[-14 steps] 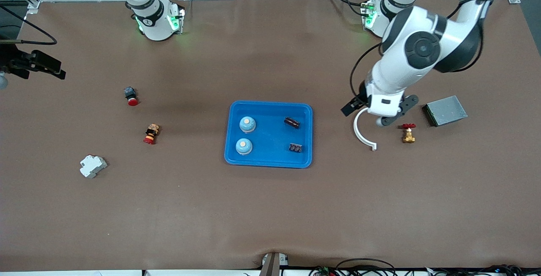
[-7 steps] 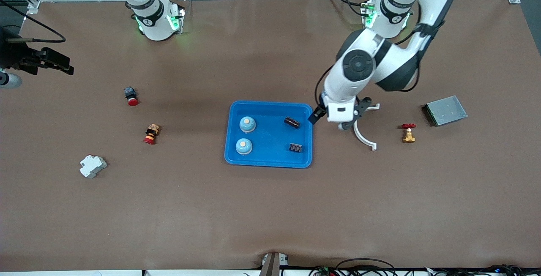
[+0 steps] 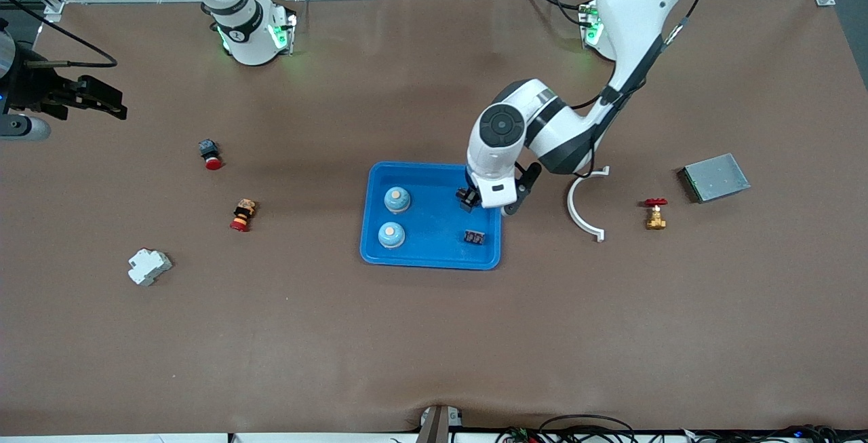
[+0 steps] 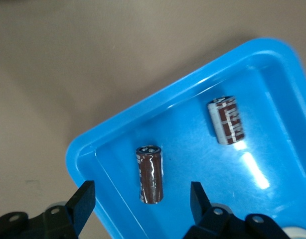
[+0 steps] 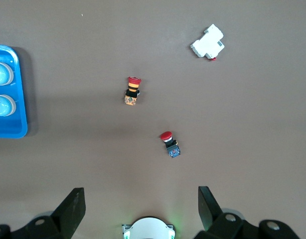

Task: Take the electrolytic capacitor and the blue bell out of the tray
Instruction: 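Lower the left gripper and grasp a brown capacitor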

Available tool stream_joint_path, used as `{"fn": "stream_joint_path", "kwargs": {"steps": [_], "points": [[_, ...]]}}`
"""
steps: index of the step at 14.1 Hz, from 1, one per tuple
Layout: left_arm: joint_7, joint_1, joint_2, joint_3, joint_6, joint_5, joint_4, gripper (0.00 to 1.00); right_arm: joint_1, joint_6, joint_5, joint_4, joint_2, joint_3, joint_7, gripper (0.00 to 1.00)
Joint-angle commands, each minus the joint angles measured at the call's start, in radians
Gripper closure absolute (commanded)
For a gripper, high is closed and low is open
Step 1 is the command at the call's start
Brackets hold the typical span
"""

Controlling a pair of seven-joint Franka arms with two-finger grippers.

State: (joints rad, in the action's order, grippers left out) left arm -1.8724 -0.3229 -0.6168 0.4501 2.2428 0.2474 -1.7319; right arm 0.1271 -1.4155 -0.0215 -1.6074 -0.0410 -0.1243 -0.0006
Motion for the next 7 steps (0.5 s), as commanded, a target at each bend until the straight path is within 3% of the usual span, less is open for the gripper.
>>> {"fn": "stream_joint_path", "kwargs": {"steps": [1,7], "points": [[-0.089,-0.028,-0.050,-0.008,0.038,0.064,0.034,0.21,0.009,0.009,-0.025,0.007,-0.010,0.000,0.019,0.00],[-0.201,-0.071,-0.129,-0.016,0.064,0.194,0.032,0.28,0.008,-0.008,-0.044,0.006,-0.007,-0.001,0.021,0.00]]}}
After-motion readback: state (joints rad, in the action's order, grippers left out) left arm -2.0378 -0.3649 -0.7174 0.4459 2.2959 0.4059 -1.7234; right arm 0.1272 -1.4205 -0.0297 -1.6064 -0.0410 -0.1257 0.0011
